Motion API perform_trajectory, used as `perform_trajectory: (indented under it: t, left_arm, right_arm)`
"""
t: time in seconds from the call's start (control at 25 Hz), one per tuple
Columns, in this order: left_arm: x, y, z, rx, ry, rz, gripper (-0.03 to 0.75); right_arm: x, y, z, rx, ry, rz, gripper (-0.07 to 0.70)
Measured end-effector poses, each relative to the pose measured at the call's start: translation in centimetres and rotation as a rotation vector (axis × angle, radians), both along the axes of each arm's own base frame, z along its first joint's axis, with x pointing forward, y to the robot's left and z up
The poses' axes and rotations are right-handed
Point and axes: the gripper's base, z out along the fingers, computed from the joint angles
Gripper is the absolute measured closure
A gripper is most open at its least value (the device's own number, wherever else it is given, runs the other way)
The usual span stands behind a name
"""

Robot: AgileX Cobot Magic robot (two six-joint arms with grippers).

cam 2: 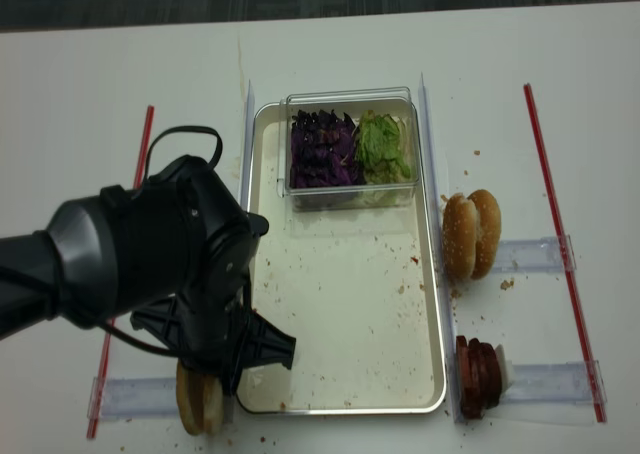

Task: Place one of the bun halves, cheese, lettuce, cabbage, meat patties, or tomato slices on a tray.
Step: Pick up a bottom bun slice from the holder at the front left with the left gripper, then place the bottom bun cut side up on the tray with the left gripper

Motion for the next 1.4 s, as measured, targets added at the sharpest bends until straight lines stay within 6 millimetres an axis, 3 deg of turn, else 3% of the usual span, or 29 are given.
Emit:
perform_trajectory:
  t: [0.24, 0.68, 0.96, 1.16, 1.4]
  left_arm:
    - [-0.2, 0.2, 0.8, -0.021, -0.022, 0.0, 0.622]
    - [-1.5, 1.5, 5.4, -0.147, -0.152, -0.009, 0.627]
    - [-1.9, 1.9, 6.2, -0.163, -0.17, -0.016, 0.628]
    - [-1.8, 1.8, 6.4, -0.169, -0.176, -0.016, 0.629]
    - [-0.2, 1.9, 8.6, -0.218, -0.244, 0.021, 0.629]
  right_arm:
    - [0.0, 0.0, 0.0, 0.0, 0.0, 0.0, -0.018]
    - [0.0, 0.0, 0.0, 0.0, 0.0, 0.0, -0.018]
    - [0.0, 0.0, 0.0, 0.0, 0.0, 0.0, -0.018]
    - [0.0, 0.0, 0.0, 0.0, 0.0, 0.0, -0.018]
    - [0.0, 0.0, 0.0, 0.0, 0.0, 0.0, -0.018]
